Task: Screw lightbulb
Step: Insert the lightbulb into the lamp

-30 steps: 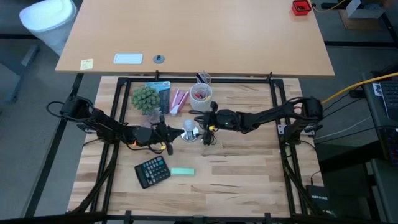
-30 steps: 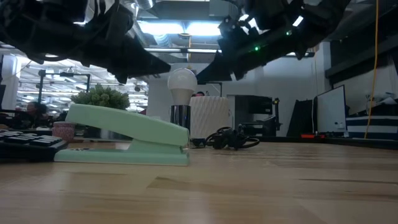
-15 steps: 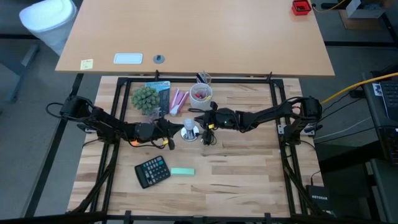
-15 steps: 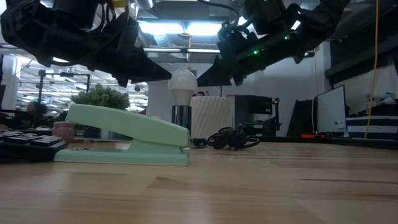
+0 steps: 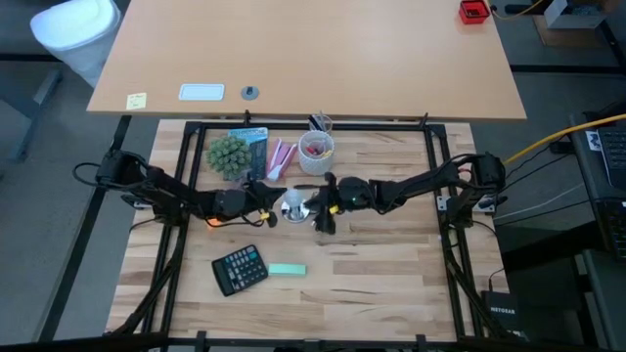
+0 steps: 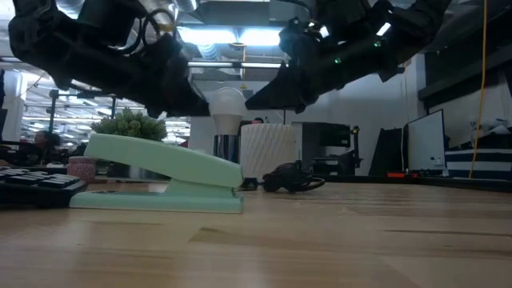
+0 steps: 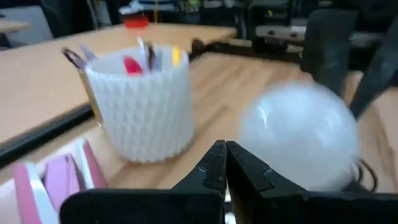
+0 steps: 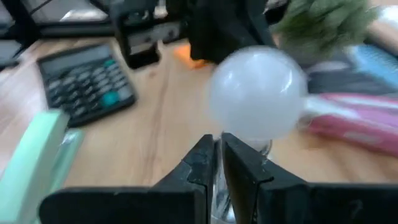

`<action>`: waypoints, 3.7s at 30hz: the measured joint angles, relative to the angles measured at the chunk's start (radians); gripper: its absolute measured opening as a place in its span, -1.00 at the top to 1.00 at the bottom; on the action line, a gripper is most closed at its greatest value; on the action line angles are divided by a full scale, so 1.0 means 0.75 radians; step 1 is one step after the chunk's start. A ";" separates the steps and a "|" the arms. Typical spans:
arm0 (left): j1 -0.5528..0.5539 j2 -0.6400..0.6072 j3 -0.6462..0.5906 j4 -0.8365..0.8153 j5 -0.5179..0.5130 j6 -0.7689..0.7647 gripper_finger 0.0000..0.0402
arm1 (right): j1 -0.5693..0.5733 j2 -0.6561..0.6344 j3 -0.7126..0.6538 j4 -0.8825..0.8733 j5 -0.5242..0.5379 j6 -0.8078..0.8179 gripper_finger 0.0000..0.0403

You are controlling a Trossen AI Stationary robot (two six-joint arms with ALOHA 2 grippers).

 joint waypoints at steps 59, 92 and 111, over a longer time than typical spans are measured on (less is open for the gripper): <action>-0.152 -0.003 -0.001 0.016 -0.006 -0.044 0.99 | -0.005 0.029 -0.001 0.100 0.064 -0.030 0.80; -0.183 -0.004 0.000 0.034 -0.065 -0.007 0.99 | -0.029 0.034 -0.001 0.180 0.410 -0.069 0.80; -0.071 -0.004 -0.001 0.023 -0.016 0.011 0.99 | -0.052 0.056 -0.002 0.174 0.164 0.029 0.80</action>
